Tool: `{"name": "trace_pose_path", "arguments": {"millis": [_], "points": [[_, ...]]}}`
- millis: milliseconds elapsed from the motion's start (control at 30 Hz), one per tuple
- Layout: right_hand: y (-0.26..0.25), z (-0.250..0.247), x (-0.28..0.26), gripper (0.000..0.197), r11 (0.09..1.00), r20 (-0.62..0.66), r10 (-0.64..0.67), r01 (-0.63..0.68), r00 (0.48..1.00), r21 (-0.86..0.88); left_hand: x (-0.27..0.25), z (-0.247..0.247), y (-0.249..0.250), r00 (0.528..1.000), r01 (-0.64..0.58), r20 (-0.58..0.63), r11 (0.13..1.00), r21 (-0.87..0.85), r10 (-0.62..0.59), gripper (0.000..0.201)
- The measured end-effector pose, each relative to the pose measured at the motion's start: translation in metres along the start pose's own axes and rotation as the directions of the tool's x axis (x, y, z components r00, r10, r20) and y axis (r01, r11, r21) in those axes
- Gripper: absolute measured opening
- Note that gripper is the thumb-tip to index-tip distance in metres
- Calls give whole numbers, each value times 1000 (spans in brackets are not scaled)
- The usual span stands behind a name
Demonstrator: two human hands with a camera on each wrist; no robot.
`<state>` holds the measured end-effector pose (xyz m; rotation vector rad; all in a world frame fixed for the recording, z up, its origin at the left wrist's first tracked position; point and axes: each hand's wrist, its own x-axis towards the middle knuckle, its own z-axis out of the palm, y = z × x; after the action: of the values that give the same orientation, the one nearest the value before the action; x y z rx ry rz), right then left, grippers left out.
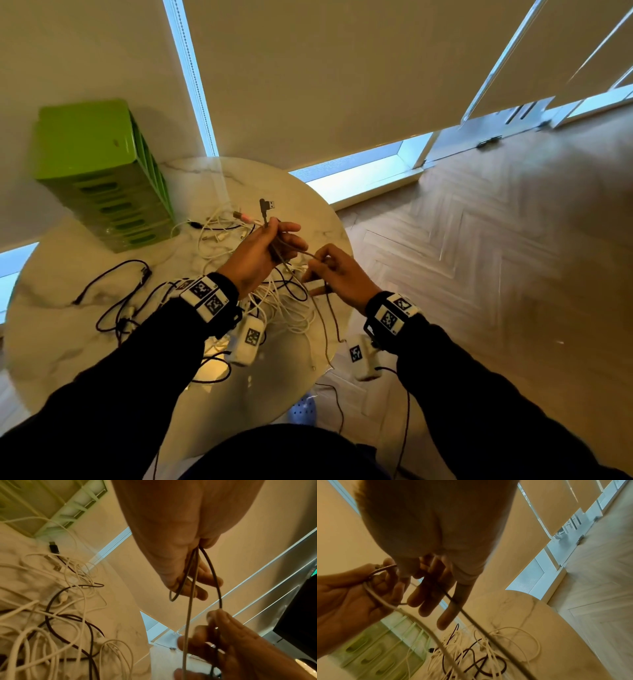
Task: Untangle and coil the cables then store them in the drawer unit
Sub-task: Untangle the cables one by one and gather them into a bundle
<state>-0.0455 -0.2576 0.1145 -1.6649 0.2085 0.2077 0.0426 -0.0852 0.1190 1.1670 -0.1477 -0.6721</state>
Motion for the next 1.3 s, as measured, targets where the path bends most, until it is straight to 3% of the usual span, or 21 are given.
{"name": "trace_pose_path", "arguments": {"millis": [100, 133, 200, 233, 267, 300, 333, 400, 467, 533, 600, 700, 767, 833, 900, 933, 1000, 1033, 1133, 1267, 1300], "points": [[5, -16, 5, 16, 999, -159, -42, 37, 986, -34, -1, -13, -2, 999, 26, -48, 998, 55, -23, 49], [8, -25, 8, 16, 994, -231, -27, 2, 973, -109, -1, -18, -1, 997, 21, -72, 998, 65, -17, 49], [20, -49, 14, 12, 914, -319, 82, -199, 944, -353, -4, -24, 1, 993, 0, -118, 998, 57, 7, 49], [25, -58, 16, 9, 795, -297, 200, -332, 934, -507, -5, -26, 4, 991, -15, -134, 999, 31, 19, 48], [30, -64, 16, 18, 621, -250, 350, -423, 903, -660, -6, -26, 6, 990, -28, -138, 1000, -9, 27, 47], [36, -65, 17, 43, 454, -202, 486, -444, 850, -773, -7, -26, 9, 991, -41, -130, 998, -54, 34, 46], [42, -62, 18, 77, 375, -145, 549, -398, 823, -837, -8, -24, 11, 993, -49, -110, 994, -96, 38, 46], [42, -42, 20, 129, 463, 12, 476, -238, 880, -854, -10, -18, 16, 997, -47, -63, 987, -155, 37, 45], [27, -14, 18, 137, 621, 160, 259, -38, 952, -783, -13, -10, 19, 999, -32, -17, 984, -178, 30, 45], [9, 13, 21, 110, 800, 276, 142, 54, 951, -597, -17, -3, 22, 999, -21, 32, 982, -187, 28, 44], [-4, 35, 23, 59, 907, 435, 189, 13, 880, -420, -21, -1, 29, 999, -15, 45, 986, -164, 22, 44], [-5, 43, 21, 40, 946, 566, 269, -104, 779, -307, -25, -13, 44, 999, -33, 14, 992, -122, 35, 43], [-9, 32, 21, 34, 972, 573, 229, -157, 787, -173, -26, -25, 52, 998, -62, -5, 983, -171, 62, 42], [-19, 18, 24, 39, 981, 461, 194, -162, 866, -110, -25, -34, 55, 994, -108, -23, 961, -256, 105, 41], [-23, 10, 36, 46, 964, 257, 85, -14, 963, -267, -24, -34, 54, 986, -169, -71, 924, -344, 154, 39], [-19, 9, 44, 48, 891, 161, -35, 103, 986, -442, -21, -32, 52, 978, -209, -109, 898, -387, 180, 38], [-9, 17, 52, 49, 687, 117, -195, 220, 974, -692, -15, -29, 49, 956, -284, -195, 850, -443, 218, 36], [-3, 26, 51, 47, 660, 129, -190, 224, 973, -717, -11, -28, 47, 949, -302, -227, 841, -449, 219, 35], [23, 56, 44, 49, 731, 227, -41, 184, 973, -658, -1, -29, 32, 948, -268, -267, 881, -390, 170, 35], [43, 62, 42, 56, 700, 358, 230, 101, 905, -707, 2, -33, -4, 968, -74, -251, 955, -288, 0, 39], [46, 56, 48, 52, 683, 385, 244, 124, 890, -720, 1, -35, -11, 968, -32, -248, 957, -288, -42, 40]]}}
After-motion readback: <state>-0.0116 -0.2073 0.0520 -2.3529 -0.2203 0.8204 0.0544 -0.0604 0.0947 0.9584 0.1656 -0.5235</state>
